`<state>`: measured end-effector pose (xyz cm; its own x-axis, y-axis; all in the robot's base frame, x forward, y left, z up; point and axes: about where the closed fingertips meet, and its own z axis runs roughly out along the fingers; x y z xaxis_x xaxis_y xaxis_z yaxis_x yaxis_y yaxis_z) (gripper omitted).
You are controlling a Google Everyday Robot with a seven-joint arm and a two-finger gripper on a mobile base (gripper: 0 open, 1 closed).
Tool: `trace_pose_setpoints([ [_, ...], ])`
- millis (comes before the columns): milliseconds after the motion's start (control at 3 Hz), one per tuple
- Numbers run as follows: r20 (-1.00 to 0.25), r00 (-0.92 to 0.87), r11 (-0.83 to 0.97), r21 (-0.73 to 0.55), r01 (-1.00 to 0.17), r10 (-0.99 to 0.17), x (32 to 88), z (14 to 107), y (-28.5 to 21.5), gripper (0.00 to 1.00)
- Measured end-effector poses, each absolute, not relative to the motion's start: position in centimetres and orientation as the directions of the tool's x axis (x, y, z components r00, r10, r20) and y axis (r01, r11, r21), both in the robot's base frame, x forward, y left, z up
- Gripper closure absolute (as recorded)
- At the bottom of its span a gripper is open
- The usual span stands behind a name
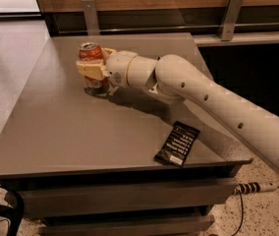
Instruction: Place coke can upright
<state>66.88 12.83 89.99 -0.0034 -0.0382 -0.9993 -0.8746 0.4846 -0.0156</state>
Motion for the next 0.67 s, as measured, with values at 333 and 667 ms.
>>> trace_pose_setpoints([
  [333, -0.999, -0.021, 0.502, 0.003, -0.865, -0.03, 66.3, 89.1, 13.1, 1.0],
  [667, -0.998, -0.061, 0.536, 0.043, -0.843, -0.016, 66.2, 87.6, 13.1, 1.0],
])
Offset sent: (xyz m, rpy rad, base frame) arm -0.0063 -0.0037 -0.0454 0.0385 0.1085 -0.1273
